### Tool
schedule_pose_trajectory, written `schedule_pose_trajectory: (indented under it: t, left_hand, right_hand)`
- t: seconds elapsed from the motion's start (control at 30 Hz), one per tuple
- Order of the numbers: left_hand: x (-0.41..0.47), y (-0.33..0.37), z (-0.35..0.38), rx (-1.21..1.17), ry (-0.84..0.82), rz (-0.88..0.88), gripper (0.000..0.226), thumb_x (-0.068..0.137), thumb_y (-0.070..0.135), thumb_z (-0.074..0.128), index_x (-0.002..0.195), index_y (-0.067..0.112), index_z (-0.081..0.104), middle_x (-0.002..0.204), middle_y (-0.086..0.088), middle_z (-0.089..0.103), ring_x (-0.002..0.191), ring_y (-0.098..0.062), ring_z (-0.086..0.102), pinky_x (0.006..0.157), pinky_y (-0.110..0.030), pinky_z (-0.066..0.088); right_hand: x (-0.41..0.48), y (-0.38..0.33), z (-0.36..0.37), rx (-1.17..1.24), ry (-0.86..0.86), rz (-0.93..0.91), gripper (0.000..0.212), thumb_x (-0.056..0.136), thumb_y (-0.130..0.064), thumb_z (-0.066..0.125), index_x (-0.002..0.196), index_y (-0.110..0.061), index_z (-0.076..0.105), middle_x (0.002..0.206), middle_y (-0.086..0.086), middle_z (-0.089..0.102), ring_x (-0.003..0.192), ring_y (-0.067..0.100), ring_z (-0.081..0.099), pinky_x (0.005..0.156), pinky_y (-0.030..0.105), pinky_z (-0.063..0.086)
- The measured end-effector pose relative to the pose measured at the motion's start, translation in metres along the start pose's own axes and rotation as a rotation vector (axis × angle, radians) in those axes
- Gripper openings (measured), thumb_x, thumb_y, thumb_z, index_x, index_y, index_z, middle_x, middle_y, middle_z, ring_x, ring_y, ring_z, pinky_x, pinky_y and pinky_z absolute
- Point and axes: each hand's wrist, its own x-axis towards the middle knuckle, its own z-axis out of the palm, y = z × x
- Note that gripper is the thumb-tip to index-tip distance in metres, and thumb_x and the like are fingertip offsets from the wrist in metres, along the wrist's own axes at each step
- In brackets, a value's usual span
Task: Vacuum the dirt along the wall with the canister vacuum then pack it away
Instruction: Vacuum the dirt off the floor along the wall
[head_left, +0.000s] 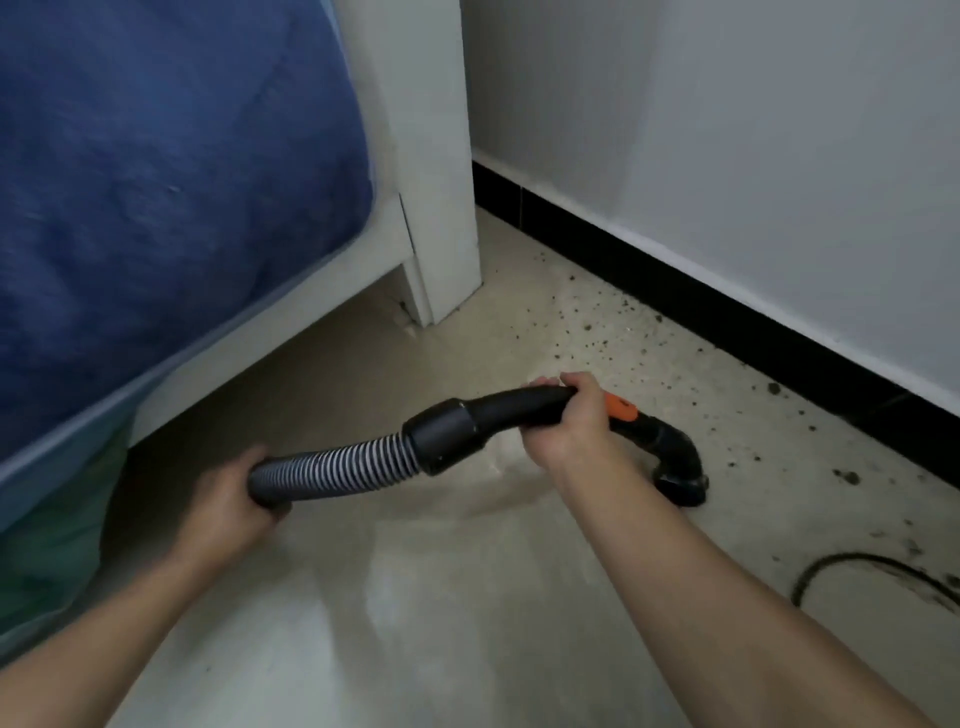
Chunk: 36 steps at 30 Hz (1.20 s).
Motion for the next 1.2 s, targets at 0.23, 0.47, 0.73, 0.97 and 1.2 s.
schedule_pose_trajectory:
  t: [0.23,0.47,0.73,0.97,1.2]
  left_hand:
    - [0.022,0.101,-0.028,-0.050,0.064,0.414,0.032,0.066,0.004,0.081,0.088,0.020,0.064,0.079,0.003,0.066,0.072,-0.013,0.062,0.062,-0.033,0.050]
    - [0.018,0.088,-0.028,0.364,-0.575,0.065,0.042,0.068,0.020,0.083,0.097,0.027,0.054,0.102,0.004,0.059,0.094,-0.012,0.059,0.082,-0.023,0.049]
    - [-0.019,0.099,-0.060,0.108,-0.437,0.238,0.057,0.059,0.030,0.090,0.105,0.036,0.058,0.100,0.010,0.065,0.089,-0.003,0.062,0.077,-0.018,0.049]
    - [-0.025,0.057,-0.044,0.271,-0.375,0.300,0.041,0.063,0.017,0.081,0.088,0.037,0.056,0.080,0.007,0.065,0.070,-0.002,0.062,0.059,-0.017,0.043]
    - [-0.041,0.021,-0.022,0.496,-0.468,0.318,0.038,0.063,0.029,0.071,0.085,0.043,0.044,0.082,0.015,0.060,0.076,-0.001,0.059,0.064,-0.023,0.048]
  right_hand:
    - [-0.034,-0.041,0.042,0.060,-0.333,-0.084,0.013,0.082,-0.010,0.055,0.071,-0.015,0.049,0.056,-0.001,0.051,0.053,0.015,0.052,0.075,0.030,0.052]
    - [-0.053,-0.012,0.017,-0.148,-0.531,-0.008,0.026,0.084,-0.005,0.045,0.059,-0.014,0.045,0.052,0.001,0.045,0.052,0.015,0.046,0.071,0.032,0.045]
    - [-0.060,0.046,0.006,-0.246,-0.528,0.177,0.013,0.085,0.000,0.054,0.075,-0.009,0.051,0.060,0.005,0.055,0.066,0.018,0.055,0.075,0.039,0.051]
    - [-0.049,0.086,-0.043,-0.240,-0.193,0.167,0.008,0.089,-0.013,0.059,0.087,-0.007,0.055,0.075,0.013,0.063,0.073,0.026,0.063,0.072,0.039,0.051]
    - [-0.036,0.098,-0.089,-0.302,-0.010,0.117,0.015,0.089,-0.008,0.065,0.098,-0.002,0.054,0.087,0.017,0.062,0.081,0.029,0.064,0.074,0.046,0.058]
